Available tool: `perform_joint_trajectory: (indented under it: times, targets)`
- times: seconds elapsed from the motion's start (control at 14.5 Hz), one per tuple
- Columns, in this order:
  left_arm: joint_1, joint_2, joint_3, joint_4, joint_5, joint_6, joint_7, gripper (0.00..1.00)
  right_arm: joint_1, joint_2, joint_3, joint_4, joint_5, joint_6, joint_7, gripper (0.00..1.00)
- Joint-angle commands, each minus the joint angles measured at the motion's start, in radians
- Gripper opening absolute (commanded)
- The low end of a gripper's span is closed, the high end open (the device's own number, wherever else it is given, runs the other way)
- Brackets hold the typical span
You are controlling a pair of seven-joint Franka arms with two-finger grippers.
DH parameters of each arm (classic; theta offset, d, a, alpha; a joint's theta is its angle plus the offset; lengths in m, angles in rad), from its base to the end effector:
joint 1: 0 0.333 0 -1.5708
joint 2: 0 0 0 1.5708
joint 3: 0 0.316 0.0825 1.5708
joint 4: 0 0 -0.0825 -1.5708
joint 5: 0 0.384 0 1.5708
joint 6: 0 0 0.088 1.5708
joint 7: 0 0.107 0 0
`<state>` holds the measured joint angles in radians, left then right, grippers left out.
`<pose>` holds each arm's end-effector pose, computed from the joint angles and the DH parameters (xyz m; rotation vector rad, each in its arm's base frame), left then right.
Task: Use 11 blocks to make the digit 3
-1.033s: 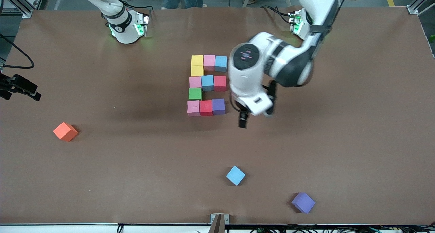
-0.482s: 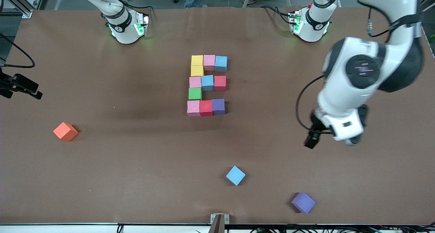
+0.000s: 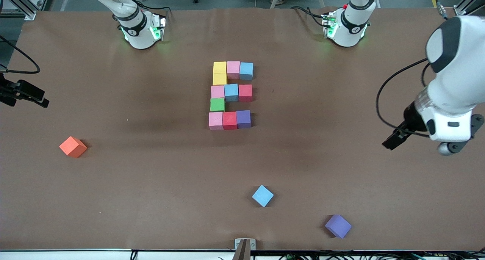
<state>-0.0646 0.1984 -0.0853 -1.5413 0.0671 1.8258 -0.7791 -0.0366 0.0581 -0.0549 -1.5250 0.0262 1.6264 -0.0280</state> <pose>0.6267 -0.0845 0.5448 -2.9847 -0.9520 -0.1561 0.5761 -0.0492 0.6184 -3.1188 0.1002 -0.0697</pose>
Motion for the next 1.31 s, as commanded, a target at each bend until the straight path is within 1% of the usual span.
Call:
perform_joint_trajectory:
  times: [0.0, 0.14, 0.28, 0.55, 0.62, 0.83, 0.96, 1.1, 1.24]
  targets:
    - [0.051, -0.137, -0.005, -0.152, -0.019, 0.029, 0.202, 1.00, -0.008, -0.012, 0.007, -0.003, -0.009, -0.005, -0.006, 1.00]
    - [0.084, -0.186, -0.005, -0.193, -0.026, 0.029, 0.373, 1.00, -0.008, -0.012, 0.007, -0.003, -0.009, -0.005, -0.006, 1.00]
    - [0.094, -0.235, -0.005, -0.232, -0.030, 0.029, 0.550, 1.00, -0.008, -0.012, 0.007, -0.003, -0.009, -0.003, -0.006, 1.00]
    - [0.101, -0.306, -0.017, -0.276, -0.032, 0.024, 0.570, 1.00, -0.008, -0.012, 0.007, -0.003, -0.009, -0.002, -0.004, 1.00]
    - [0.104, -0.307, -0.034, -0.272, -0.032, 0.026, 0.572, 1.00, -0.008, -0.012, 0.007, -0.003, -0.008, -0.002, -0.004, 1.00]
    - [0.104, -0.312, -0.051, -0.260, -0.039, 0.020, 0.578, 1.00, -0.008, -0.012, 0.007, 0.000, -0.008, -0.002, -0.006, 1.00]
    - [0.106, -0.312, -0.051, -0.246, -0.079, -0.021, 0.589, 1.00, -0.008, -0.012, 0.007, 0.005, -0.006, -0.003, -0.004, 1.00]
    - [0.111, -0.295, -0.047, -0.176, -0.084, -0.106, 0.632, 1.00, -0.008, -0.011, 0.007, 0.006, -0.006, -0.005, -0.004, 1.00]
    - [0.109, -0.245, -0.041, -0.097, -0.084, -0.143, 0.658, 1.00, -0.008, -0.011, 0.007, 0.006, -0.006, -0.005, -0.006, 1.00]
